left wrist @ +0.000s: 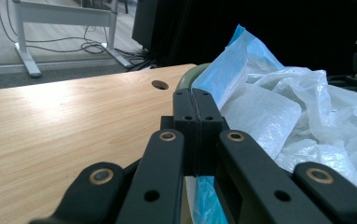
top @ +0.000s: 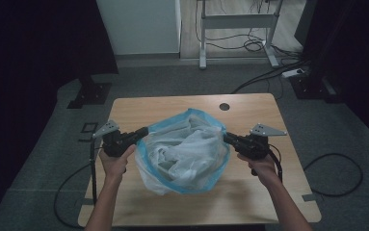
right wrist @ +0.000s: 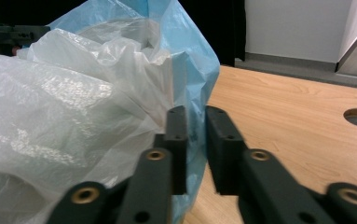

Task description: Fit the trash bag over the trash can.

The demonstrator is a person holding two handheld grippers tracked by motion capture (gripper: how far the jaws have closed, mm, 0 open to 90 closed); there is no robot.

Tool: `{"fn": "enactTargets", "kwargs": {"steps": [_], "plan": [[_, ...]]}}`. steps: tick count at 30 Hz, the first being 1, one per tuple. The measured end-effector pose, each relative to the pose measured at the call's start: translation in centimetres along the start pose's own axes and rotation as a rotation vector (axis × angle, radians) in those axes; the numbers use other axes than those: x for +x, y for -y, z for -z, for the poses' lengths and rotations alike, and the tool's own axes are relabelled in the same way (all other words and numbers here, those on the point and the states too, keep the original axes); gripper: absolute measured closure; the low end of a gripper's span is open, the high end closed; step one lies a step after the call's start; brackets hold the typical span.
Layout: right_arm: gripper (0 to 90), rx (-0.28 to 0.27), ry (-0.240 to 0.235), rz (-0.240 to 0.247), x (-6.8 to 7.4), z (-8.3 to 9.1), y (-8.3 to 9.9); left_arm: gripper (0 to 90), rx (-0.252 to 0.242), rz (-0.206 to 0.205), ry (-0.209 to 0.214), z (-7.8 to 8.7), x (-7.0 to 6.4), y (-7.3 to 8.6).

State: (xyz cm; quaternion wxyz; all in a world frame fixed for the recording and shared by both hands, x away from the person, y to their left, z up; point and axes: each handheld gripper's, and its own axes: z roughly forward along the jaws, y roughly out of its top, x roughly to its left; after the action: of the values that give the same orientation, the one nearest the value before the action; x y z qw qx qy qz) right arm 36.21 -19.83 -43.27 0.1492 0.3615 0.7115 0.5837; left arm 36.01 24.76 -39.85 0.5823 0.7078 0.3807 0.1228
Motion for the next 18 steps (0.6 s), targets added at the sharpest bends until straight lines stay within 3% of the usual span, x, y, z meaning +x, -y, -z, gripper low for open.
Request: {"fn": "enactTargets", "kwargs": {"steps": [1,3,10,18], "plan": [[87.8,0.002,0.011,0.002,0.1,-0.1,-0.1,89.6,-0.001,-0.001,-0.002,0.0,0.0,0.0],[88.4,0.002,0.014,0.004,0.1,-0.1,-0.1,89.7,-0.006,-0.003,-0.006,0.0,0.0,0.0],[89.0,-0.011,0.126,0.029,0.6,-0.3,-1.1,89.7,-0.022,-0.001,-0.028,0.1,0.6,-0.5],[88.9,0.006,0.163,0.011,0.5,-1.3,-1.6,89.7,-0.021,0.016,-0.056,-0.1,1.7,-0.7]]}}
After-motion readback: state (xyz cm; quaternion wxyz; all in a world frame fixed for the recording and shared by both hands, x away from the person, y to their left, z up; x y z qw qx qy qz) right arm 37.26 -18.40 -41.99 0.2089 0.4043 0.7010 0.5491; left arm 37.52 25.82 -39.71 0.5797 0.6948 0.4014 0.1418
